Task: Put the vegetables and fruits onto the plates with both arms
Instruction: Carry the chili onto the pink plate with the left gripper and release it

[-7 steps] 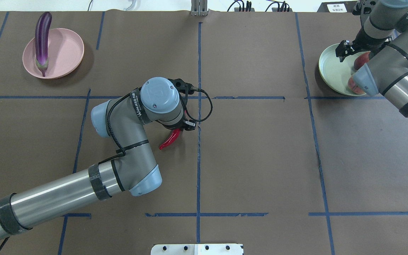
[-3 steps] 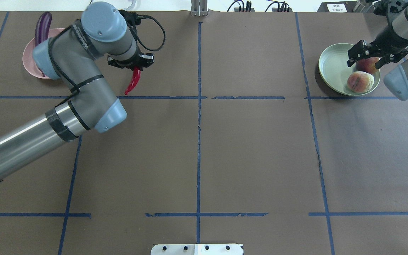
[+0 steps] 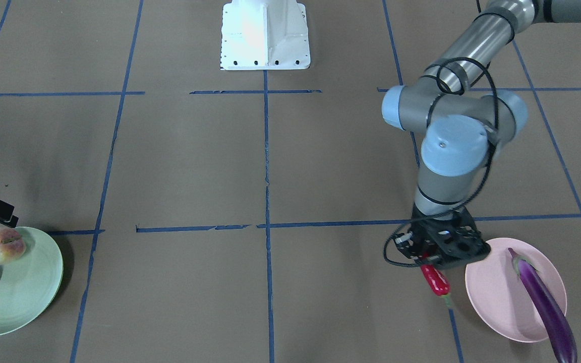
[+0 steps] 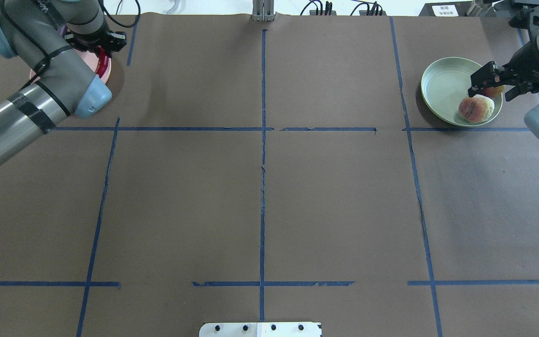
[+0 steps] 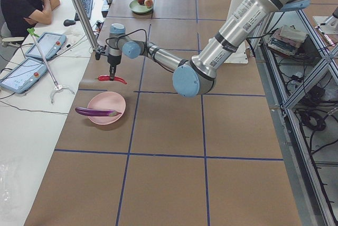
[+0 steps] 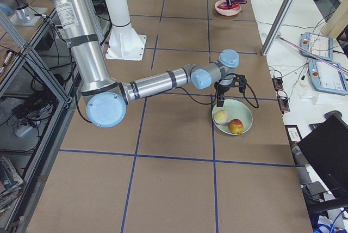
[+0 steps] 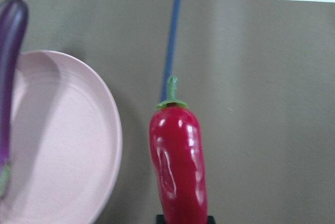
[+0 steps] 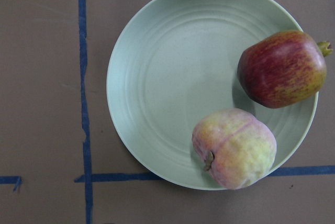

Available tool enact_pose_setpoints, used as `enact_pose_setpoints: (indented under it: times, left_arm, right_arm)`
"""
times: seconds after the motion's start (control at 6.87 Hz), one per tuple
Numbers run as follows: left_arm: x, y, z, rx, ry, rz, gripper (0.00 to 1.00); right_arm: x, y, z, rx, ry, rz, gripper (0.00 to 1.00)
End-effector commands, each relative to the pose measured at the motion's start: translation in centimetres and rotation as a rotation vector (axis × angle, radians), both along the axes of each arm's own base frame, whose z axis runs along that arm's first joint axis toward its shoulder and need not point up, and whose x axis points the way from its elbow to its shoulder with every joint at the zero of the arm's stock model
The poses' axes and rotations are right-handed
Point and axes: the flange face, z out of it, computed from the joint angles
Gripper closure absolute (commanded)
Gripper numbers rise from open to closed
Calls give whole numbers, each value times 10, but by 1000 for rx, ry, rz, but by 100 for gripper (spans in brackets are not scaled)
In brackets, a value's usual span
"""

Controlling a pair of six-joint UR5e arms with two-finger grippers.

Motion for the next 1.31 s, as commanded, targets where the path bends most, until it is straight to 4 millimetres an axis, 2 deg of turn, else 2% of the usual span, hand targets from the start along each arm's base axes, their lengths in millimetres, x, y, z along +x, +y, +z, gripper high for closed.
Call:
enact_pose_setpoints:
  times: [0.0, 0.15, 0.29, 0.44, 0.58, 0.73, 0.87, 1.02, 1.16]
  left_arm:
    - [-25, -27, 101, 21, -25, 33, 97]
    - [-25, -27, 108, 42, -43, 75, 63]
    - [-25, -27, 109, 55, -49, 103, 34]
    - [-25, -27, 104, 74, -49, 120, 12]
    - [-25, -28, 83, 98, -11, 128, 7]
    - [-33, -25, 66, 87, 73, 154, 8]
    - [-54, -9, 58, 107, 142, 171, 10]
    - [-69, 30, 60, 128, 200, 203, 12]
    - [-86, 59, 40, 136, 242, 226, 15]
  right_arm:
    - [3, 10, -2, 7, -5, 0, 0]
    - [4, 10, -5, 11, -6, 0, 0]
    - [4, 12, -10, 21, -10, 0, 0]
    - [5, 13, -9, 20, -10, 0, 0]
    - [8, 22, -10, 25, -13, 0, 0]
    - [16, 39, -12, 38, -16, 1, 0]
    - [33, 56, -15, 44, -18, 18, 0]
    - [69, 65, -10, 28, -24, 68, 0]
    - [94, 71, -8, -18, -60, 81, 0]
